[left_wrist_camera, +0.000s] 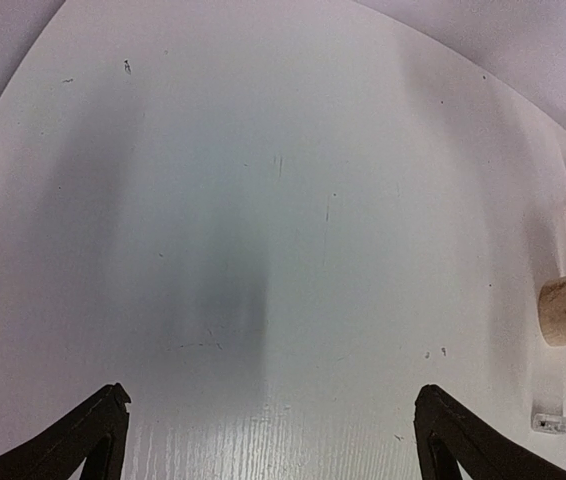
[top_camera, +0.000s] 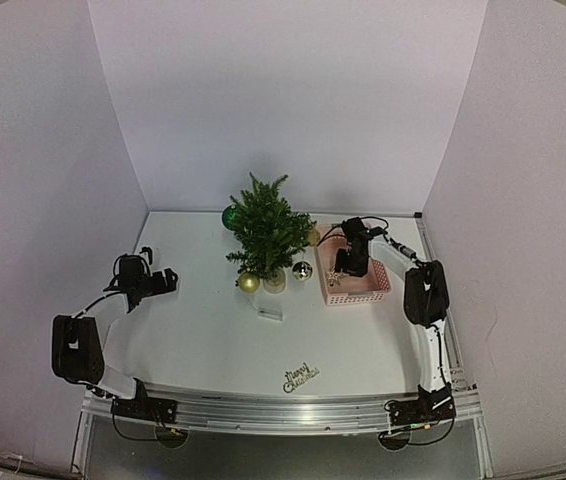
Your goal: Decorate the small christmas tree
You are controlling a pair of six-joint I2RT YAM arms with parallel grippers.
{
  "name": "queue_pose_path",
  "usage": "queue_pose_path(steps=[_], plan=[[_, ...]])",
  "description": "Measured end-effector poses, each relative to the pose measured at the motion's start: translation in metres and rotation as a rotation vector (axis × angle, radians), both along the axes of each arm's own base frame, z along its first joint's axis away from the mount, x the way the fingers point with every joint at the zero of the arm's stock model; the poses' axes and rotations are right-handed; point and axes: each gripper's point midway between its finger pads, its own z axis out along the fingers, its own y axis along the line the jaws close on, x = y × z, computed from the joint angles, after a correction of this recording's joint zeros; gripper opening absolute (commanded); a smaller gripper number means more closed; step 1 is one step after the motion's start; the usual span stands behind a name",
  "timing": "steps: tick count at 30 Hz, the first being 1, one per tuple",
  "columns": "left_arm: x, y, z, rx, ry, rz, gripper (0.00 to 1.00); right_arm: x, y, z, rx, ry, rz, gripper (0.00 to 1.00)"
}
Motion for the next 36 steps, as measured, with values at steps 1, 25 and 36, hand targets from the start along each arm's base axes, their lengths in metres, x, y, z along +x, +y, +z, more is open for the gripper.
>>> queue_pose_path(steps=[1,25,36], plan=[[0.000,0.000,0.000,0.001,0.000,-0.003,1.00,0.000,0.001,0.001,0.005,0.005,-0.019,0.49],[0.000,-0.003,-0.004,0.006,0.006,-0.034,1.00,-0.026,0.030,-0.021,0.073,0.144,-0.171,0.32],[0.004,0.004,-0.001,0.007,-0.001,-0.016,1.00,-0.029,0.002,-0.023,-0.128,0.099,-0.162,0.25]])
